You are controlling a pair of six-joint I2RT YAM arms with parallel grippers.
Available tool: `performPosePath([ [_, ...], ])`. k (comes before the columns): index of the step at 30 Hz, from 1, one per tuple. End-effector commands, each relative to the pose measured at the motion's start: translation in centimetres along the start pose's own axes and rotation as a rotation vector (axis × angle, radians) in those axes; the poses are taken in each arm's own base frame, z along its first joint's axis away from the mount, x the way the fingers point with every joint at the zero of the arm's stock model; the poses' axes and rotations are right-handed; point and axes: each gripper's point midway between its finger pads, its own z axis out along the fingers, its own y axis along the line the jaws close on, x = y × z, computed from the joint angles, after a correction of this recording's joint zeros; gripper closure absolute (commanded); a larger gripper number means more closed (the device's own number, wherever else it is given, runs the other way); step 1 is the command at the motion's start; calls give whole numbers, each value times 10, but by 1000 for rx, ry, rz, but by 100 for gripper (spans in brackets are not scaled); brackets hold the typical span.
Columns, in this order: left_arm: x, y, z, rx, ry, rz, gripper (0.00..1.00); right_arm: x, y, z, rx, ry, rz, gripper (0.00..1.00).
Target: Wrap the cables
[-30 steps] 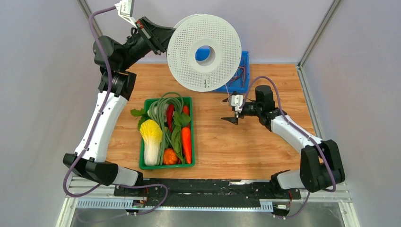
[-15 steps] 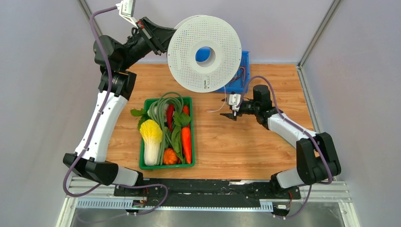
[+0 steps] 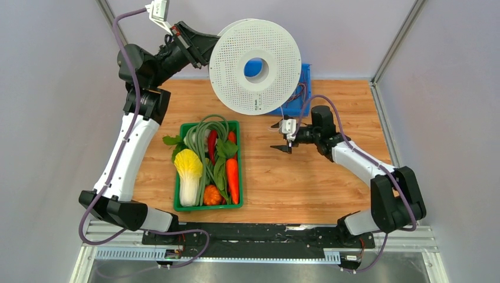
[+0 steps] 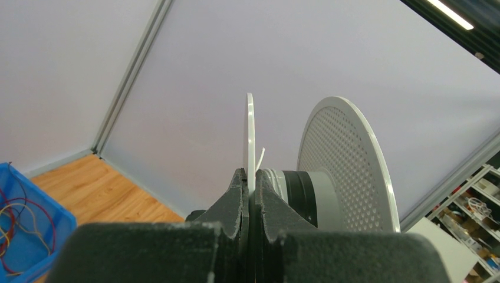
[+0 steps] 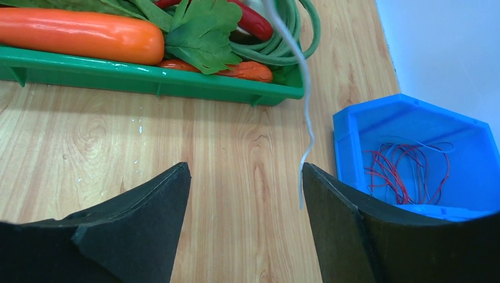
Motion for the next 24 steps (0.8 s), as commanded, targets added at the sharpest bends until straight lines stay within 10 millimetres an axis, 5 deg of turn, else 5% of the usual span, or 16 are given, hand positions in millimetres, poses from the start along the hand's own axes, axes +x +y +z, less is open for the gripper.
performPosePath([
  [1, -19, -24, 2, 59, -66, 50, 100, -6, -18, 8, 13, -16, -48, 25],
  [18, -18, -17, 4, 50, -66, 39, 100, -5, -29, 17, 24, -25, -28, 41],
  [24, -20, -18, 5, 52, -69, 37, 100, 1, -32, 21, 32, -10, -9, 56],
])
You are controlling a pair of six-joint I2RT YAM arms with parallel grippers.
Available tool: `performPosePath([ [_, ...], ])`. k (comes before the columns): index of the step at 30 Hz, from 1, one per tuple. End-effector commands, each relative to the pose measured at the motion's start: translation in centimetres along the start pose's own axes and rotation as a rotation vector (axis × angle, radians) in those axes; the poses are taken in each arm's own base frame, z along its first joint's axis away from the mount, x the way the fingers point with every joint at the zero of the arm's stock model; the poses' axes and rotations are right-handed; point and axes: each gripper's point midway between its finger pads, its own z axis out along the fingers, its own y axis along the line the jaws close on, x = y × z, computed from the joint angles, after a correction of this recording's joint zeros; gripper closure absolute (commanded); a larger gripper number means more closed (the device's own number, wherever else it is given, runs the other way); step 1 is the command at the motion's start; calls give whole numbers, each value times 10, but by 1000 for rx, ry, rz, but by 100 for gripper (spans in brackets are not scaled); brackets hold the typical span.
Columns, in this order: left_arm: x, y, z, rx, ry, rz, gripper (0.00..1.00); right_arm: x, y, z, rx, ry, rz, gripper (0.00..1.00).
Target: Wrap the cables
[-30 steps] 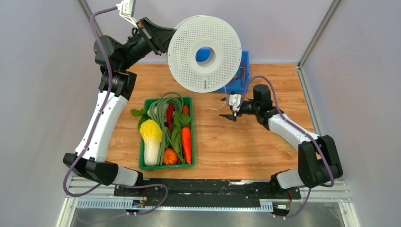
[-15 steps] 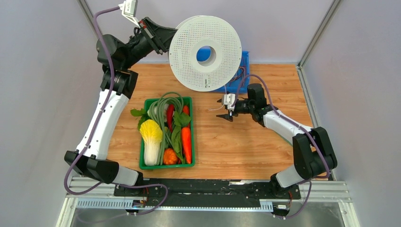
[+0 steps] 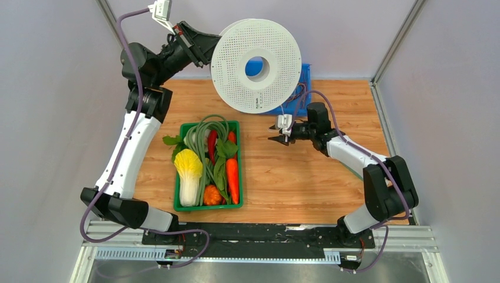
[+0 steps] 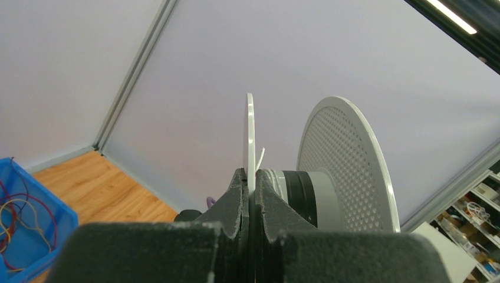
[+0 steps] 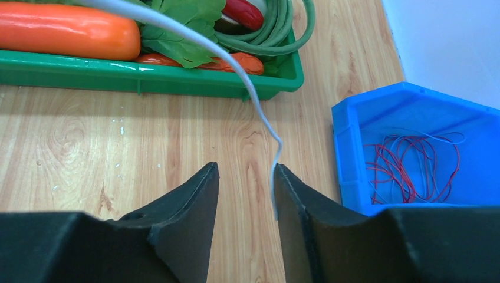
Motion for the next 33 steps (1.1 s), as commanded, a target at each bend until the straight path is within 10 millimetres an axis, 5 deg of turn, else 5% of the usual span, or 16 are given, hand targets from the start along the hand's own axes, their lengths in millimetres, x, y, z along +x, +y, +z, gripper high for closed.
performPosePath([
  [1, -21, -28, 2, 66, -69, 55, 100, -14, -19, 5, 30, -28, -40, 59],
  [9, -20, -22, 3, 50, -69, 49, 100, -17, -19, 4, 29, -32, -34, 80],
  [13, -21, -16, 4, 31, -79, 44, 100, -17, -16, 2, 25, -27, -27, 100],
  [17, -22, -2, 5, -22, -98, 44, 100, -15, -12, -1, 22, -12, -14, 100],
  [25, -43, 110, -28, -506, -255, 3, 100, 7, 43, -23, -60, 68, 16, 100],
  [29, -42, 163, -57, -788, -257, 62, 100, -8, 62, -37, -94, 62, -8, 100],
  [33, -39, 212, -85, -1057, -235, 108, 100, -44, 69, -55, -103, 25, -56, 100],
])
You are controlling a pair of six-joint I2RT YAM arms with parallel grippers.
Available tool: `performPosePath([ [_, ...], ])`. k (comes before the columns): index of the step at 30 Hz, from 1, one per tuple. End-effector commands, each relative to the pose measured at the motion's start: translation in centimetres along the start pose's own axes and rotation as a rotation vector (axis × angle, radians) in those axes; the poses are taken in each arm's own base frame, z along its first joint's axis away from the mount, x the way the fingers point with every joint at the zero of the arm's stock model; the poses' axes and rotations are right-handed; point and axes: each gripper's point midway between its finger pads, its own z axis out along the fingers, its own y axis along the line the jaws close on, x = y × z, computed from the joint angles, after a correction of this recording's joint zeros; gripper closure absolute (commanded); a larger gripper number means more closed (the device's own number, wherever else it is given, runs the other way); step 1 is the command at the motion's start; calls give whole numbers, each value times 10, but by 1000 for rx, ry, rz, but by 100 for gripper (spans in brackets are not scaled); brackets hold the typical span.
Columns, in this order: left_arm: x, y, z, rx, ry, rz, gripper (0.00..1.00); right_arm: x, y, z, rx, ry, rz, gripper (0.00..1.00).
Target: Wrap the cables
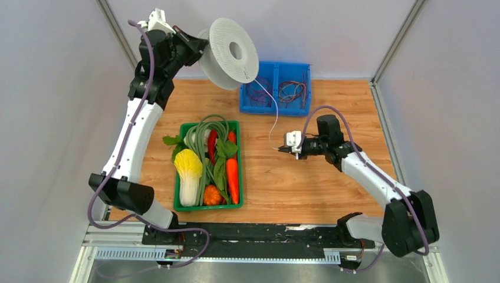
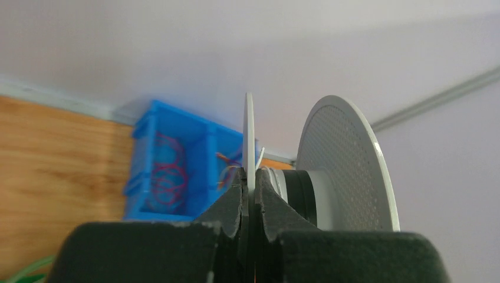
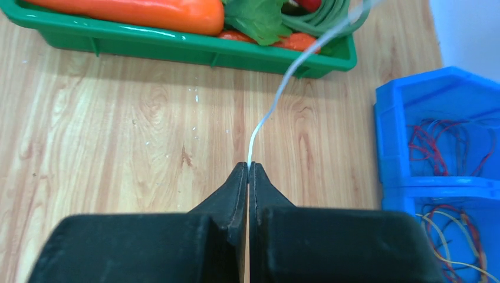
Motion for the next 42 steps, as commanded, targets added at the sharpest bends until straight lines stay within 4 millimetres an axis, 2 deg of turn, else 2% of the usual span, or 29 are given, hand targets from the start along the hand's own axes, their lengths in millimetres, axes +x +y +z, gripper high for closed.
performPosePath([
  [1, -16, 54, 6, -299, -70, 108, 100, -45, 13, -24, -27, -61, -101, 100],
  [4, -7, 70, 17, -395, -43, 137, 100, -77, 21, -39, -36, -105, -165, 100],
  [7, 6, 72, 28, -423, -18, 161, 100, -108, 21, -47, -29, -150, -250, 100],
  [12, 39, 70, 41, -415, 55, 164, 100, -142, 9, -47, -25, -189, -338, 100],
  [17, 76, 73, 41, -422, 140, 187, 100, -186, -10, -44, 9, -261, -452, 100],
  [23, 124, 84, 36, -444, 251, 203, 100, -245, -20, -43, 11, -376, -590, 100],
  [32, 155, 95, 43, -470, 304, 184, 100, -311, -10, -42, -23, -547, -737, 100],
  [35, 167, 94, 47, -471, 328, 167, 100, -331, -3, -37, -39, -608, -769, 100],
  [37, 173, 96, 51, -475, 340, 142, 100, -337, 1, -31, -62, -628, -757, 100],
  [42, 162, 87, 58, -436, 305, 147, 100, -323, 10, -21, -105, -603, -707, 100],
])
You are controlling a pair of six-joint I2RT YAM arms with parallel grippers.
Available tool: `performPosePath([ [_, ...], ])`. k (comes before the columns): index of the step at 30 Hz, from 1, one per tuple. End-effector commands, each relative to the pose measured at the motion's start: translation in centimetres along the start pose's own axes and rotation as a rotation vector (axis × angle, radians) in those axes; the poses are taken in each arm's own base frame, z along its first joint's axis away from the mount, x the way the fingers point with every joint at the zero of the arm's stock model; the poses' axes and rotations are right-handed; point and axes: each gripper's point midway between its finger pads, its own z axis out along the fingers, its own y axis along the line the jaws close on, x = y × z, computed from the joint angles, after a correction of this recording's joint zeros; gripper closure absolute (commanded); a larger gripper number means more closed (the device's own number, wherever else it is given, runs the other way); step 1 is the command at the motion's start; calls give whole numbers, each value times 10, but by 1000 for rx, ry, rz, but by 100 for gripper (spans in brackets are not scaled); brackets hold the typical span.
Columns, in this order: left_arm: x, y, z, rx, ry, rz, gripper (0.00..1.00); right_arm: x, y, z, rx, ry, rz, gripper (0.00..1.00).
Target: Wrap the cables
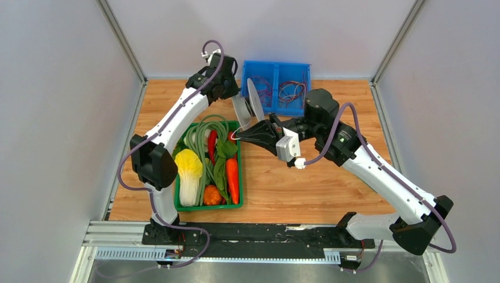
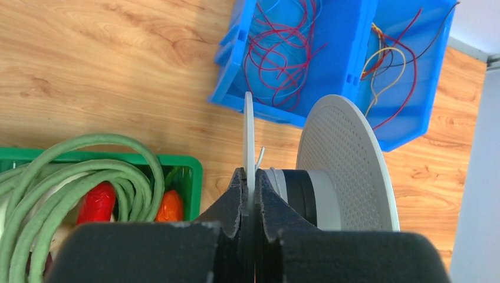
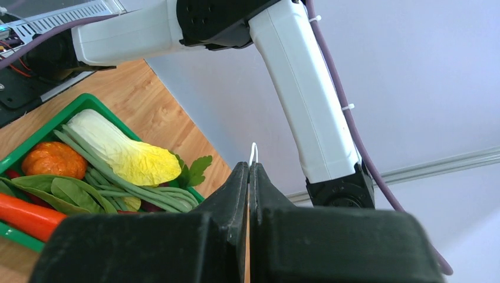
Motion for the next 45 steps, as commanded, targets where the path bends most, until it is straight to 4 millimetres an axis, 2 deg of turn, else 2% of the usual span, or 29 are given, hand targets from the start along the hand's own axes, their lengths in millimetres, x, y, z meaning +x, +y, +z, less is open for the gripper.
performPosePath([
  [1, -44, -33, -21, 125, -125, -55, 100, -11, -2, 1, -1, -31, -9, 100],
  [6, -50, -37, -27, 153, -133, -51, 100, -19, 1, 4, -11, -61, -15, 100],
  [8, -49, -36, -24, 149, -130, -72, 100, -27, -7, 8, -1, -84, -25, 100],
  [11, -54, -36, -17, 173, -115, -134, 100, -27, -7, 11, -6, -90, -19, 100],
  [15, -76, -40, -24, 229, -145, -185, 100, -26, 5, 8, -19, -77, 2, 100],
  [18, -101, -45, -34, 313, -166, -251, 100, -26, 16, 4, -33, -66, 22, 100],
  [20, -108, -49, -41, 351, -167, -262, 100, -25, 17, 4, -27, -64, 34, 100],
  [22, -102, -55, -45, 390, -132, -275, 100, -25, 16, 4, -23, -65, 37, 100],
  [25, -74, -63, -42, 407, -42, -285, 100, -25, 11, 6, -16, -70, 19, 100],
  [31, -21, -52, -29, 348, 42, -169, 100, -29, -21, 6, 42, -59, -54, 100],
  [34, -11, -48, -33, 342, 18, -84, 100, -27, -40, 1, 73, -36, -84, 100],
  [45, 34, -43, -41, 368, 28, 136, 100, 10, -86, -18, 148, 73, -157, 100],
])
